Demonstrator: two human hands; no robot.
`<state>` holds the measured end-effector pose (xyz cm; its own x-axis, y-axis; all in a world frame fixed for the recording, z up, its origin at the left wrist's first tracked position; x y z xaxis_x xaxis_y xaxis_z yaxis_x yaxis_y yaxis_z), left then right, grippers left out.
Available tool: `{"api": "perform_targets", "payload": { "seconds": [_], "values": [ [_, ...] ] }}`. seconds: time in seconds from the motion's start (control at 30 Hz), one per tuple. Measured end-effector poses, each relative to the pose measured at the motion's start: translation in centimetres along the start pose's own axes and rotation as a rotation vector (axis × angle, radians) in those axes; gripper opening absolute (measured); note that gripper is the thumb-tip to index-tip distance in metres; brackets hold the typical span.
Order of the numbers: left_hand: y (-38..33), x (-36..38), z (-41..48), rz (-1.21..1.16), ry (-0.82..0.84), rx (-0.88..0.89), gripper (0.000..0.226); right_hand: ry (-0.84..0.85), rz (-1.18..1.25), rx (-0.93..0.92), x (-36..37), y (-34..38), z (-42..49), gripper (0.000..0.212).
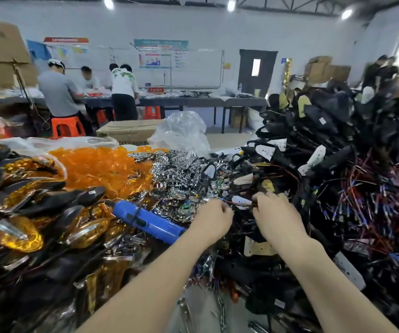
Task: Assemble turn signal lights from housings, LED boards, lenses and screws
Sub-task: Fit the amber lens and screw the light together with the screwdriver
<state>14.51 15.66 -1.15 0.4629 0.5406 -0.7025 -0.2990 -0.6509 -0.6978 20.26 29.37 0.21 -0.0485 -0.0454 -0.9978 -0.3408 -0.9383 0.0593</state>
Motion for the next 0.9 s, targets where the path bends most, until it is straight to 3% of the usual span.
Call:
{"api": "perform_targets", "payload": {
  "seconds": [0.2,0.5,0.6,0.67,0.73,0.8,0.9],
  "values": [
    [-0.5,0.2,2.6,-0.145,-0.125,-0.053,0.032,0.017,-0.016,-0.010,0.1,-0.1,0.7,0.028],
    [-0.4,0.9,5.1,0.140,-0.004,-0.085,0.034,0.139,-0.095,0.001,-0.3,0.6,2.6,0.041],
    [-0.8,0.2,4.8,-0.020,-0.076,-0.012,0.014,0.025,-0.119,-0.027,-0.8,0.8,2.3,0.046],
    [-1.6,-1.1,4.0,-0.133,-0.197,0.080,0.016,-0.088,-0.106,-0.059,-1.6,1.0,1.4,0.052],
    [-2.9,-2.7,3.0,-0.179,-0.274,0.202,0.025,-0.157,0.082,-0.100,-3.1,1.3,0.8,0.053],
    [-4.9,-4.6,1.5,-0.218,-0.287,0.331,0.037,-0.204,0.378,-0.131,-5.1,1.6,0.5,0.044],
    [-7.7,-7.3,-0.7,-0.232,-0.308,0.429,0.051,-0.342,0.594,-0.228,-8.8,2.8,0.1,0.029]
  ]
}}
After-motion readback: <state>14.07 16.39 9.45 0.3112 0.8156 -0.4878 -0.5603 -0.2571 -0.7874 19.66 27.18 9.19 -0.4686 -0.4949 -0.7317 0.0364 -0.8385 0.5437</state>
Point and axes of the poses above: each hand's wrist, its own z-axis towards the middle knuckle, its own x-axis out of the palm, y = z × x, the point moved 3 cm from there along z, towards the middle knuckle, and after that the axes turned 12 degrees about y, right-handed, at the moved point
